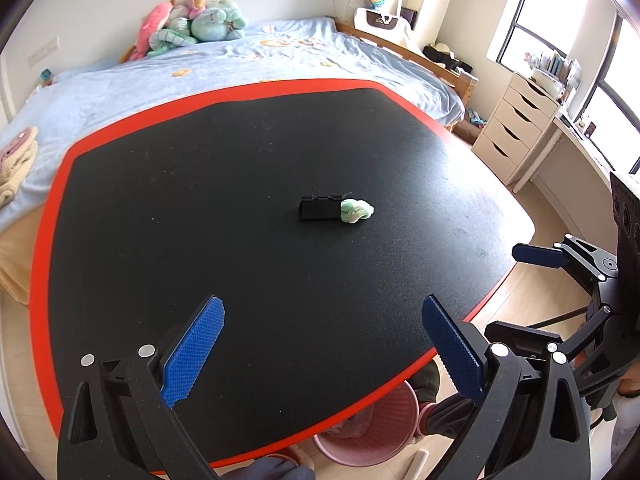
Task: Collect trash
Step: 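Move both open tools back over the table toward the black block, then grasp the black block with the left tool while the right tool grasps the green crumpled item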
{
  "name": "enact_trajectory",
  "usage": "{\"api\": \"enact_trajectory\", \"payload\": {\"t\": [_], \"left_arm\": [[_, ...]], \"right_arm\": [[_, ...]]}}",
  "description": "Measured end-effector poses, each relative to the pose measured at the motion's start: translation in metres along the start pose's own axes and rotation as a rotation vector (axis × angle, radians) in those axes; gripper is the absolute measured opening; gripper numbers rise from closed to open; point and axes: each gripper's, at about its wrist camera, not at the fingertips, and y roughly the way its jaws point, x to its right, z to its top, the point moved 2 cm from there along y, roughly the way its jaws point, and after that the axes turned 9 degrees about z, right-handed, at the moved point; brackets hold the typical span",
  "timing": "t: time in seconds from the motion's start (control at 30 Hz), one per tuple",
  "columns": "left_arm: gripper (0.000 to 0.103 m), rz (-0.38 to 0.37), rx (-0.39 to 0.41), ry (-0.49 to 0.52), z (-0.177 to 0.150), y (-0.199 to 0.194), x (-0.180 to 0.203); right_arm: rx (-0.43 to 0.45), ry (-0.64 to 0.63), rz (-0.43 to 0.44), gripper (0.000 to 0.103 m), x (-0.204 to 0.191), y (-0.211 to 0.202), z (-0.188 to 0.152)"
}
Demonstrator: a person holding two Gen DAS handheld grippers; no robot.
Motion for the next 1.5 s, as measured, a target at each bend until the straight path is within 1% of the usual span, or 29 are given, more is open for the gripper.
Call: {"api": "enact_trajectory", "payload": {"t": [0.37, 0.7, 1.03, 1.07, 1.1, 1.2, 1.27, 1.33, 1.4, 1.5], "left_arm": [[0.095, -0.011, -0.044, -0.037, 0.026, 0.045, -0.002], [0.095, -0.003, -0.038, -0.044, 0.047, 0.075, 0.0], [0.095, 0.009, -0.027, -0.039, 0.055, 0.093, 0.005], [0.094, 0.01, -0.026, -0.037, 0.056, 0.094, 0.005], [0.088, 0.012, -0.026, -0.035, 0.056, 0.095, 0.006], [0.079, 0.018, -0.038, -0.032, 0.058, 0.1, 0.007], [0.076, 0.018, -0.043, -0.032, 0.057, 0.101, 0.008], [0.075, 0.017, -0.046, -0.033, 0.057, 0.102, 0.007], [0.071, 0.017, -0.05, -0.03, 0.057, 0.103, 0.007], [0.07, 0.014, -0.051, -0.035, 0.058, 0.103, 0.005]], "right_arm": [[-0.026, -0.01, 0.009, 0.098, 0.021, 0.036, 0.027], [-0.043, -0.007, 0.028, 0.098, 0.033, 0.059, 0.037], [-0.056, -0.006, 0.036, 0.098, 0.04, 0.071, 0.039], [-0.056, -0.006, 0.037, 0.098, 0.041, 0.071, 0.039], [-0.056, -0.006, 0.038, 0.098, 0.041, 0.072, 0.04], [-0.055, -0.006, 0.038, 0.098, 0.042, 0.072, 0.041], [-0.055, -0.007, 0.037, 0.098, 0.041, 0.072, 0.04], [-0.055, -0.009, 0.035, 0.098, 0.041, 0.072, 0.041], [-0.053, -0.011, 0.035, 0.098, 0.041, 0.072, 0.043], [-0.053, -0.016, 0.034, 0.098, 0.039, 0.075, 0.045]]}}
